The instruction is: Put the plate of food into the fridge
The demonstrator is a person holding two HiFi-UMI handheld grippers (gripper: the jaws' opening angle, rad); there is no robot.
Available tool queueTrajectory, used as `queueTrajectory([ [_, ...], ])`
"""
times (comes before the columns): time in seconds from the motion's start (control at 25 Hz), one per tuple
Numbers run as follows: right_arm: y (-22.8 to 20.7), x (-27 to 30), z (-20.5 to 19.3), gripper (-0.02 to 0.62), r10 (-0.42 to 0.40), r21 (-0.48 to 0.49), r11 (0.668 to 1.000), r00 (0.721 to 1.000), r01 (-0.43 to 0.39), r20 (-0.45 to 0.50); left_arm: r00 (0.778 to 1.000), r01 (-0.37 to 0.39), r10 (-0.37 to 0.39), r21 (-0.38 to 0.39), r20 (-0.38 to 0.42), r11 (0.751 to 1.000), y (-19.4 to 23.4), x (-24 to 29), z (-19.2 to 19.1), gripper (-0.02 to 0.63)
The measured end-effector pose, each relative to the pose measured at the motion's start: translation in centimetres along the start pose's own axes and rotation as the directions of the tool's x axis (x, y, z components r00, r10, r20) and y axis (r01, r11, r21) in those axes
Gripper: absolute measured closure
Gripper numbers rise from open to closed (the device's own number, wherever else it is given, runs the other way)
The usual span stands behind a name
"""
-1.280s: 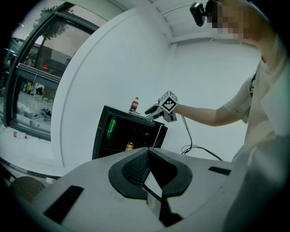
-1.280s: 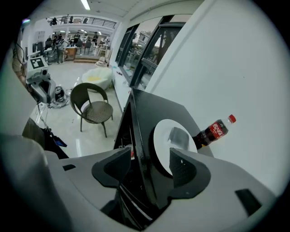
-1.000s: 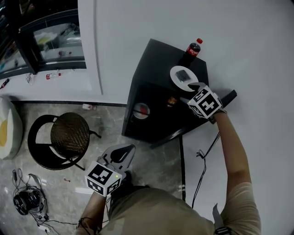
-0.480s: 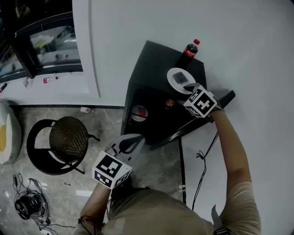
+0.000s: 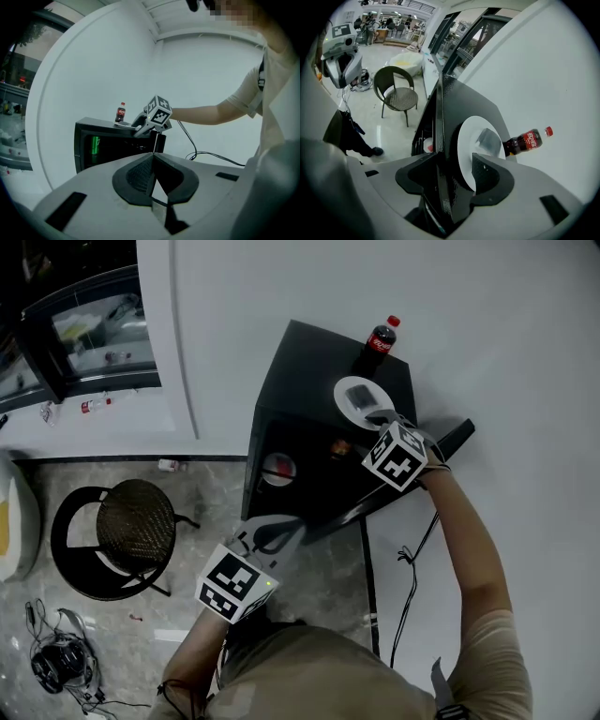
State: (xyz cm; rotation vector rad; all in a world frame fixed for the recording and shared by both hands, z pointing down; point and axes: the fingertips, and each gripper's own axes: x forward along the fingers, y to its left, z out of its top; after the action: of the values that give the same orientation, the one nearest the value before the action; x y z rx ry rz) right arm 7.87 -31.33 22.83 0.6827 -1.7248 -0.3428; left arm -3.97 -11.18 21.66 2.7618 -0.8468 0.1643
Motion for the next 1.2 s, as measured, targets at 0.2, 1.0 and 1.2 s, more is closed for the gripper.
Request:
queueTrajectory([
  [0.2,0.2,-0.1,-0.1,0.364,-0.042,-0.038,0.998,0.999,0.042,-0.005,1.000,-0.001,0.001,-0.024,-0.009,1.000,-0.2,-0.5,-0.6,0.595],
  [1.0,0.5,-1.8,-0.3,0.452,-0.147,-0.013,0.989,0.981,0.150,0.126,0.999,0.020,-0.022,-0.044,-0.033,0.999,-2.1,-1.1,-1.1,0.595],
  [1.2,0.5,-2.1,-0.1,0.494,-0.158,0.006,0.987,0.975,0.159,0.153,0.999,0.020,-0.022,-0.056,-0.039,0.998,-2.2,-1.2,-1.6,0.595],
])
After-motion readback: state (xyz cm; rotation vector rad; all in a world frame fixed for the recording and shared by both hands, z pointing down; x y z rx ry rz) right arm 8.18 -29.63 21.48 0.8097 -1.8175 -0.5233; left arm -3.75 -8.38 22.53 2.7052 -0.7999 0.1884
